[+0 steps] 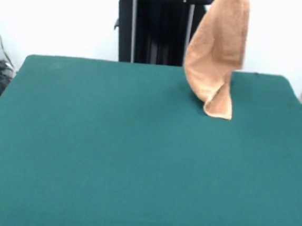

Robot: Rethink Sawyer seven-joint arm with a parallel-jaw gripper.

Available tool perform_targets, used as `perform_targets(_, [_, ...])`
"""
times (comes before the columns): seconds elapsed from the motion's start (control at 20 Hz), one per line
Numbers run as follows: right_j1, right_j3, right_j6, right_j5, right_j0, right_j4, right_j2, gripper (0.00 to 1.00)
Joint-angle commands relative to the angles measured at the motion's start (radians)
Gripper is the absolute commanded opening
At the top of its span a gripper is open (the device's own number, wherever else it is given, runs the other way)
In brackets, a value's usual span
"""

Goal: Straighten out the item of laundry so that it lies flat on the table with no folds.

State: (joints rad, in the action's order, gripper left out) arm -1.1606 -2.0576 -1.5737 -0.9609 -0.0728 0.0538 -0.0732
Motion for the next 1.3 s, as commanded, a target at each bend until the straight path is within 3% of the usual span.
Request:
perform_targets(0.05, [0.067, 0.026, -0.096, 0.010, 0.021, -0.068, 0.094, 0.00])
perform_targets(0.7, [0.101, 0.049, 0.010, 0.128, 0.103, -0.113, 0.157, 0.00])
perform_targets(0.95, [0.134, 0.109, 0.069, 0.140, 0.146, -0.049, 0.192, 0.00])
perform_targets(1.3, [0.225, 0.181, 0.247, 0.216, 0.245, 0.096, 0.301, 0.00])
